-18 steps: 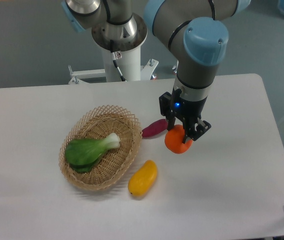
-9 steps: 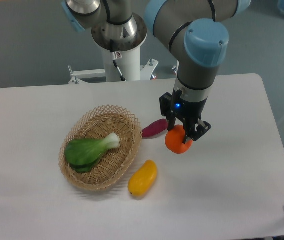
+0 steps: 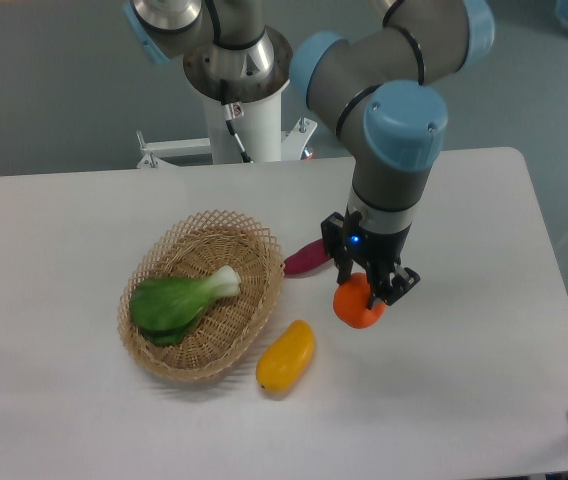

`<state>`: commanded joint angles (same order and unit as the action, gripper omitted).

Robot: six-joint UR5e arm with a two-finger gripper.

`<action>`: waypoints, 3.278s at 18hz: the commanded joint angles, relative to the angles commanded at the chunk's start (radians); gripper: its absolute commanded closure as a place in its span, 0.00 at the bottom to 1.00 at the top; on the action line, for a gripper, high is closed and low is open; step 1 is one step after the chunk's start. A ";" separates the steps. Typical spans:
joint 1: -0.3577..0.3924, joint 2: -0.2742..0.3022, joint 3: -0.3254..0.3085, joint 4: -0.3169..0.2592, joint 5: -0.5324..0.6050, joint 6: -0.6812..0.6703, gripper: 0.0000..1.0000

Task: Place the orange on the table
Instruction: 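Lower the held orange down onto the table surface, then keep the orange pressed on the table while settling the gripper, then open the gripper to release the orange and lift away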

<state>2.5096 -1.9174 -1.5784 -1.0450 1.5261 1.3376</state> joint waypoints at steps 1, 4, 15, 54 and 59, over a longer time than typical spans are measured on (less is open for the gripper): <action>0.000 -0.005 -0.003 0.017 0.009 0.000 0.45; 0.000 -0.029 0.000 0.026 0.011 0.000 0.45; 0.002 -0.094 -0.117 0.163 0.108 0.012 0.45; 0.034 -0.016 0.254 -0.349 0.080 0.151 0.00; 0.118 0.047 0.244 -0.398 -0.010 0.301 0.00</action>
<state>2.6275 -1.8700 -1.3345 -1.4434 1.5160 1.6383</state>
